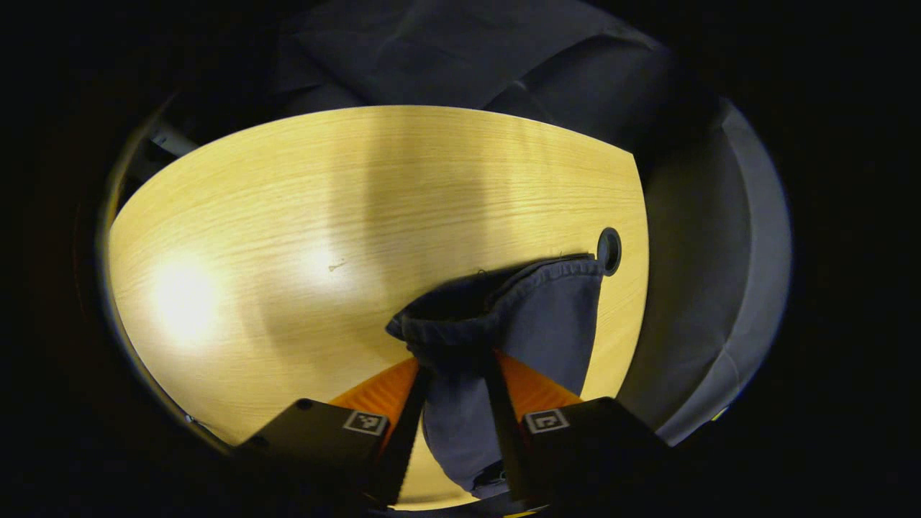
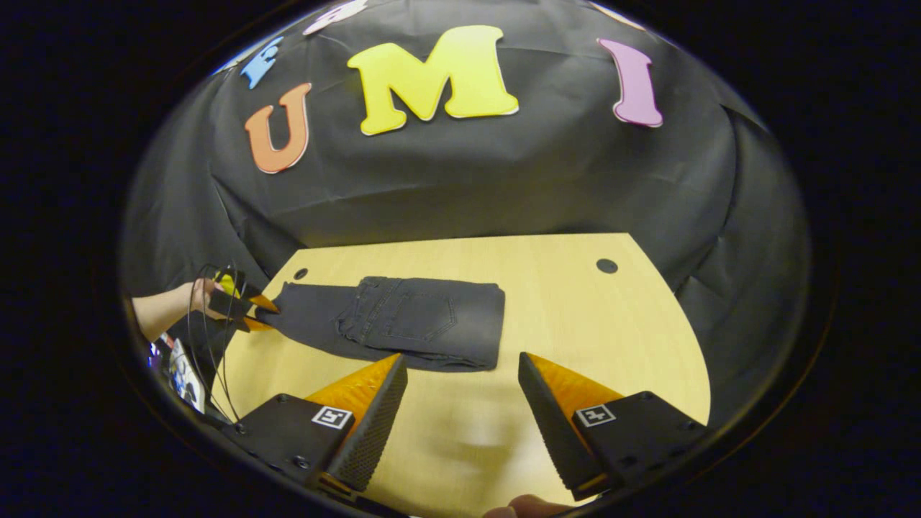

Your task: Grasp the waist and the cuffs of the jeans and fold them to make the two legs overlap; first hold the waist and fold one-third of the jeans toward the cuffs, then hold the cuffs and fold the remaining one-third in the same direction to finish folding.

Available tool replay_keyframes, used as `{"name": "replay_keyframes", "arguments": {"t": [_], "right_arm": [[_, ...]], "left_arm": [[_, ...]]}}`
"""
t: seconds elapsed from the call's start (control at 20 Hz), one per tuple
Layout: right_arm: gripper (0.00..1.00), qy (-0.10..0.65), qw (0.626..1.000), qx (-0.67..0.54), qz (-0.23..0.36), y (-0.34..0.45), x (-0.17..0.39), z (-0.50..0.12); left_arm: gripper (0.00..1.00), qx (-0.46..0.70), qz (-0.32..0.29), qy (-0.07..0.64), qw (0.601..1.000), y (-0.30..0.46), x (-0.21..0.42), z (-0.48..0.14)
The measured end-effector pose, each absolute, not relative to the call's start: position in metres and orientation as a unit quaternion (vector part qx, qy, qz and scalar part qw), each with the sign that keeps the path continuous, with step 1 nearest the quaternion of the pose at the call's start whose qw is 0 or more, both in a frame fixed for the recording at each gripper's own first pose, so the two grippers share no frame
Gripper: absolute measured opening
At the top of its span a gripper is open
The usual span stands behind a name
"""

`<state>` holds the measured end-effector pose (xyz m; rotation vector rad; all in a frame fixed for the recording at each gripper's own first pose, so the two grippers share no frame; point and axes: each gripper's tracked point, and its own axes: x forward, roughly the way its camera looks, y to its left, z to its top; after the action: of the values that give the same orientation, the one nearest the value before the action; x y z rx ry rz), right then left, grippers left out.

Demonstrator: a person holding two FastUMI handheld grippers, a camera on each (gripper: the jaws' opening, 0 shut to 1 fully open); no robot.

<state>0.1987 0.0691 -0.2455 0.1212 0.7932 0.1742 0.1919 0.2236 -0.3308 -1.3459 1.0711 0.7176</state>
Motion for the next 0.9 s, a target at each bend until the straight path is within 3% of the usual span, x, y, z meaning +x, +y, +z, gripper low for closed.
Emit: {"name": "replay_keyframes", "arguments": {"t": [0.1, 0.2, 0.25, 0.5, 0.9], "right_arm": [[0.96, 0.391, 0.915, 0.058, 0.081, 0.066, 0.195, -0.25], [0.97, 0.395, 0.914, 0.056, 0.077, 0.057, 0.19, -0.25], [0.94, 0.395, 0.914, 0.058, 0.074, 0.054, 0.188, -0.25], [0.96, 0.383, 0.921, 0.049, 0.054, 0.031, 0.174, -0.242], [0.97, 0.366, 0.929, 0.043, 0.045, 0.017, 0.143, -0.223]], "left_arm": [[0.26, -0.611, 0.316, 0.424, 0.589, 0.223, 0.192, -0.322], [0.14, -0.612, 0.319, 0.401, 0.603, 0.223, 0.194, -0.309], [0.12, -0.605, 0.316, 0.4, 0.612, 0.222, 0.193, -0.303], [0.05, -0.582, 0.287, 0.375, 0.662, 0.221, 0.189, -0.252], [0.04, -0.426, 0.151, 0.315, 0.834, 0.174, 0.21, -0.063]]}}
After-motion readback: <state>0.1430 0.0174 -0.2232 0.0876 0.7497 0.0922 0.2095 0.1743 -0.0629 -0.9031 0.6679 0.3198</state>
